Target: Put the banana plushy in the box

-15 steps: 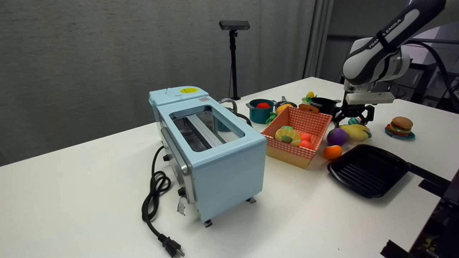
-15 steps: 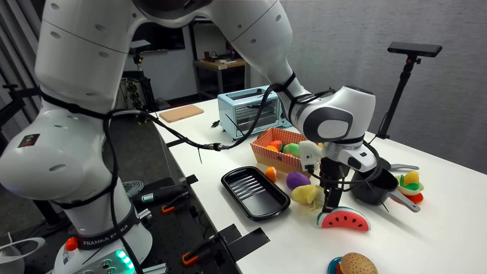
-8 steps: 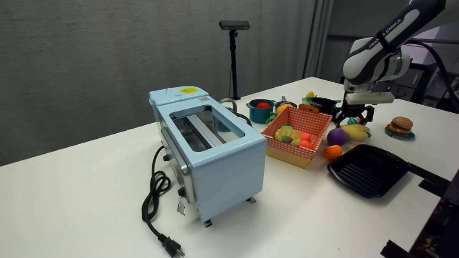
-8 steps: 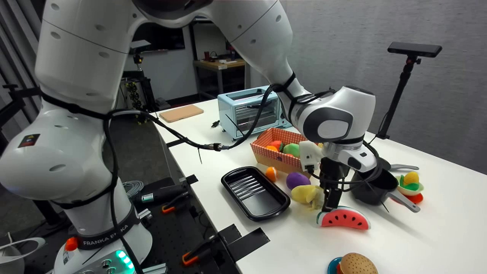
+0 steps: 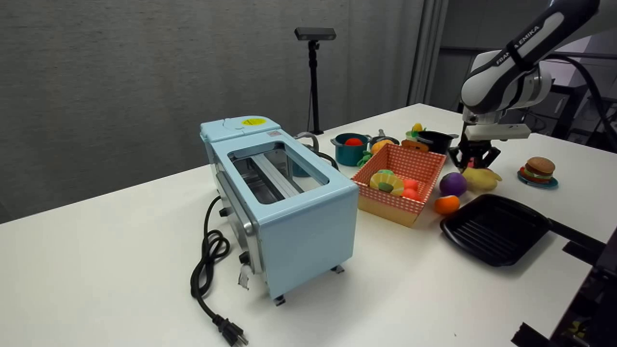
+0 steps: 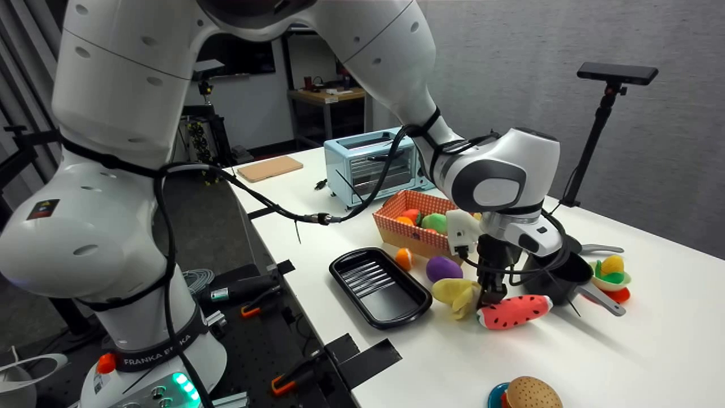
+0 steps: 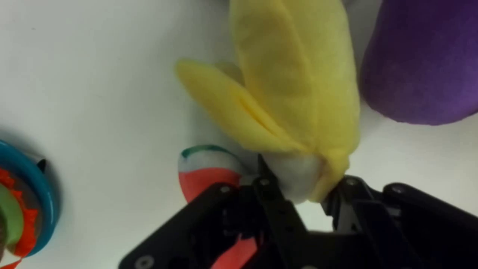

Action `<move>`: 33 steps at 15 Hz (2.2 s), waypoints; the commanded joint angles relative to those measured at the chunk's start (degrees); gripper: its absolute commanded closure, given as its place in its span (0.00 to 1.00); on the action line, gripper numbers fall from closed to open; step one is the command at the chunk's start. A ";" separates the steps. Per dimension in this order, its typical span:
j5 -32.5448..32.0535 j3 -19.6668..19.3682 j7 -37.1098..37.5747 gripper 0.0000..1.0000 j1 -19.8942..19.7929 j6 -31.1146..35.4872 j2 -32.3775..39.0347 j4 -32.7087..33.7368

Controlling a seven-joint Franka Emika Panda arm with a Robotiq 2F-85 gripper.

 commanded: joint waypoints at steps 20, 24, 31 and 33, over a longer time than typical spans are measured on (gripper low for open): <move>-0.26 1.67 -3.21 0.98 2.66 -7.02 -19.33 -8.62; -1.60 3.00 -2.49 0.98 4.28 -11.08 -19.00 -6.65; -4.84 4.94 -1.18 0.98 7.48 -15.44 -17.16 -2.72; -5.36 5.31 -1.15 0.98 8.07 -16.31 -16.68 -1.67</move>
